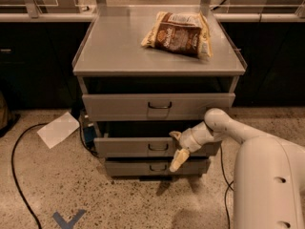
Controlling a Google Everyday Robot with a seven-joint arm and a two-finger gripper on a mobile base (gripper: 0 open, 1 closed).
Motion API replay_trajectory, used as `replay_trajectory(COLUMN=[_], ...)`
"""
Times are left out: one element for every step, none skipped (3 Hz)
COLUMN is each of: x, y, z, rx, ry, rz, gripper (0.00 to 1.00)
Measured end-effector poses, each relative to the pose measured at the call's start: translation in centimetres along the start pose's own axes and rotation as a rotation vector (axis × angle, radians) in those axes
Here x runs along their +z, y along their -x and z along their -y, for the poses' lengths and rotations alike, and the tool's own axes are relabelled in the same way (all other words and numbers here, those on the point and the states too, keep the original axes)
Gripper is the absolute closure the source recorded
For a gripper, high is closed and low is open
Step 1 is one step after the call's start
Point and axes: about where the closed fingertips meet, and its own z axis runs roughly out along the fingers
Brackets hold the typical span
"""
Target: Open middle drawer
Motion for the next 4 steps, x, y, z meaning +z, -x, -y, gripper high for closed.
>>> replay_trajectory(x=[0.3, 0.6, 0.4, 0.0], y=[0.8, 0.5, -1.0, -2.1], z=[-4.1, -4.5, -6.4, -8.8], rx=[0.047, 0.050, 0.058, 0.055], ry=[0.128, 0.122, 0.145, 0.179], rz=[0.006, 0.009, 0.001, 0.027], gripper=[0.00, 0.00, 0.00, 0.00])
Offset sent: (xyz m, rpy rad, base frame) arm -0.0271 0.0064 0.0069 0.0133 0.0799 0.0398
